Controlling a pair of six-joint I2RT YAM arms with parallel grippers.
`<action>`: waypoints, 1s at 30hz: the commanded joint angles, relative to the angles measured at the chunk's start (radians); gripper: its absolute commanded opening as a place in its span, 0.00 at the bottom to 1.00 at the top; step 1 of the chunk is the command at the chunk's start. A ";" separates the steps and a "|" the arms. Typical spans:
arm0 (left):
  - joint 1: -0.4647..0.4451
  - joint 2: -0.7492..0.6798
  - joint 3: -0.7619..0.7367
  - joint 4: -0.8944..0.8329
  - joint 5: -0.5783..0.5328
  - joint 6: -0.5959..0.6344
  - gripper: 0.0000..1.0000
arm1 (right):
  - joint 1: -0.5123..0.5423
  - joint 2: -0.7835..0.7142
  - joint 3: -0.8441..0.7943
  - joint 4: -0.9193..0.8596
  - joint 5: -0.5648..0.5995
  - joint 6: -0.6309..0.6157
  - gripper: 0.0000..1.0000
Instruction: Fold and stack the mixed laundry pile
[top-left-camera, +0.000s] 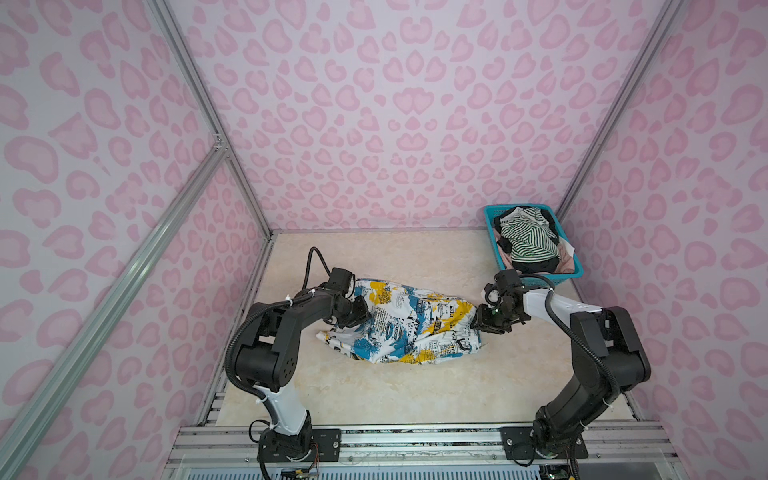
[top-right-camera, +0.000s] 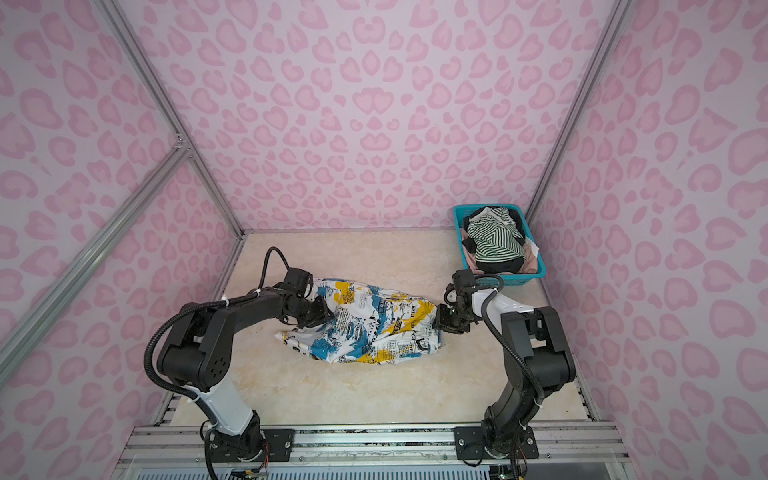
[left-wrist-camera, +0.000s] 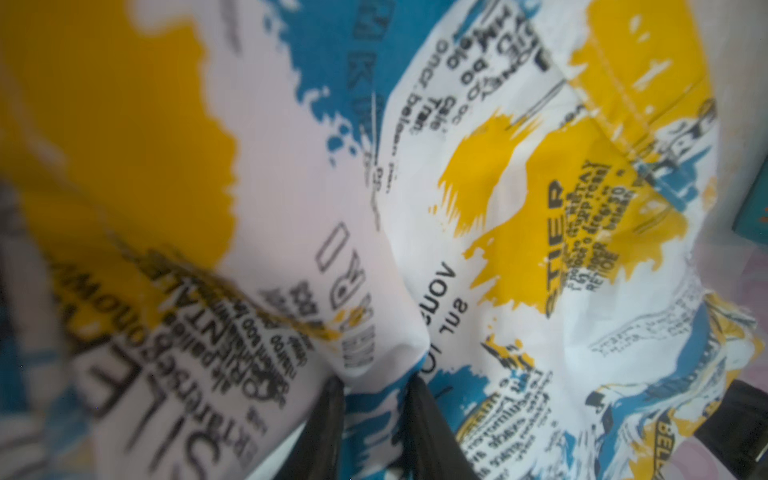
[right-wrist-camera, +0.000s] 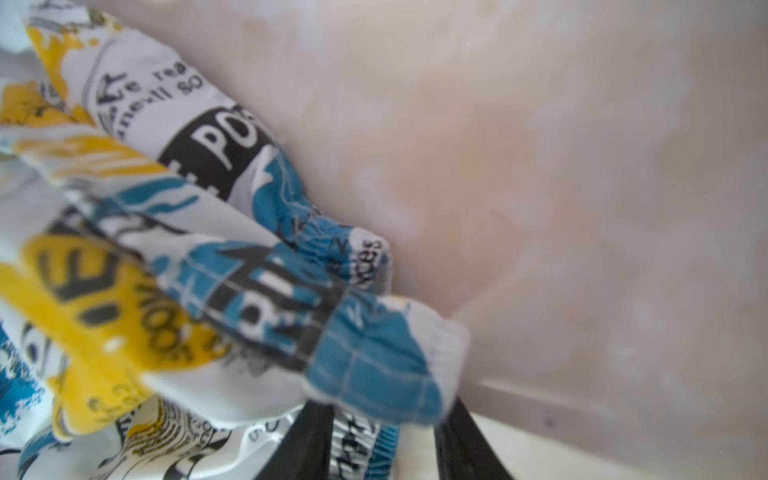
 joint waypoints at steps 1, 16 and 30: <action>-0.001 -0.050 -0.055 -0.069 -0.087 -0.053 0.31 | 0.001 -0.029 0.017 -0.057 -0.021 -0.072 0.58; -0.019 -0.119 0.194 -0.211 -0.126 0.037 0.31 | -0.018 -0.127 -0.222 0.049 -0.230 -0.013 0.71; -0.292 0.076 0.236 -0.027 -0.091 0.032 0.26 | -0.048 -0.085 -0.286 0.202 -0.292 0.096 0.69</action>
